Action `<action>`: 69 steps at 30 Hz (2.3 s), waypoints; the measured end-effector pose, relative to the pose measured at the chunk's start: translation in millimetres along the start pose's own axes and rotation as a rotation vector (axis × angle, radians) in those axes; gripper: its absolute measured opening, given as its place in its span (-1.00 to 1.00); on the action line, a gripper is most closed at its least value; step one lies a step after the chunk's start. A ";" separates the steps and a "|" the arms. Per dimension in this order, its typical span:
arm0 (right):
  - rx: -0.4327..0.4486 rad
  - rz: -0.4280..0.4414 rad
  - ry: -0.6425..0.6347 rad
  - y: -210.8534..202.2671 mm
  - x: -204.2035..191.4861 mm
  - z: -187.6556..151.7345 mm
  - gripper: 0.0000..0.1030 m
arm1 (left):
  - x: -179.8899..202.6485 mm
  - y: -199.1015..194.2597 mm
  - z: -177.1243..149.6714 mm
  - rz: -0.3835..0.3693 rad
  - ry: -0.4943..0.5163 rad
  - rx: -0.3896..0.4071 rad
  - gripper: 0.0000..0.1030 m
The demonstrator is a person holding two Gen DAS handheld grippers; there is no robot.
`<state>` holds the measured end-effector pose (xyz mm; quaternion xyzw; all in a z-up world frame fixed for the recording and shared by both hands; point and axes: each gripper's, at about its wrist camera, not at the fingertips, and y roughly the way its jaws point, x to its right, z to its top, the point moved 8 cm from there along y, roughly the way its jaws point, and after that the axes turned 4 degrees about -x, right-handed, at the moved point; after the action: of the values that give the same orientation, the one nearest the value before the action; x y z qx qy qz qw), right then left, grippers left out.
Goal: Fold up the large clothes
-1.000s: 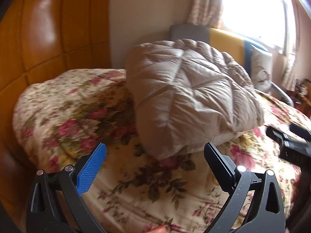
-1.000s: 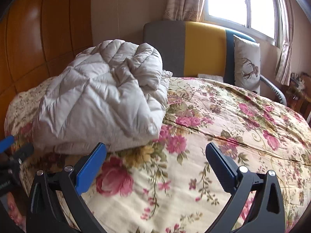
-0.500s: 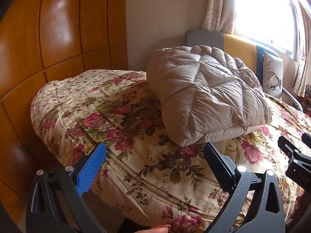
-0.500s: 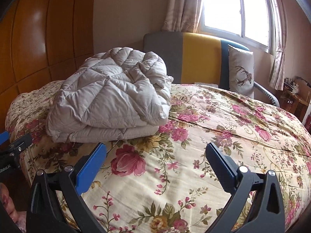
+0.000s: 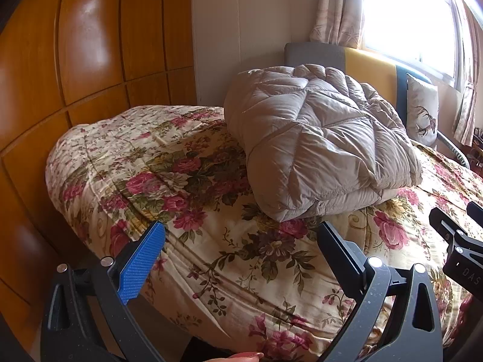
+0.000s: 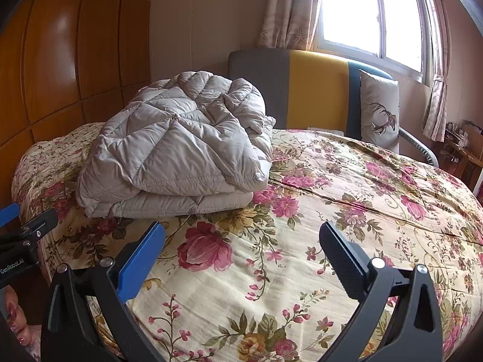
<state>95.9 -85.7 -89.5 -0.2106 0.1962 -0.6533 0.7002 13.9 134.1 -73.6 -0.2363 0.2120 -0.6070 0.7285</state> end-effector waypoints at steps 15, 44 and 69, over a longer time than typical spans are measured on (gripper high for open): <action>-0.010 0.009 -0.008 1.3 -3.5 -1.9 0.97 | -0.9 1.4 -1.5 0.002 -0.004 -0.004 0.93; -0.027 0.018 -0.001 3.3 -3.5 -4.3 0.97 | -0.9 0.5 -4.6 -0.012 -0.011 -0.010 0.93; -0.080 -0.055 0.083 22.5 37.7 -3.0 0.97 | 0.1 13.1 -13.0 0.000 -0.001 -0.085 0.93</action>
<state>115.6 -122.1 -104.4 -0.2167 0.2451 -0.6720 0.6644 16.4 134.8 -91.8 -0.2675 0.2374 -0.5974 0.7178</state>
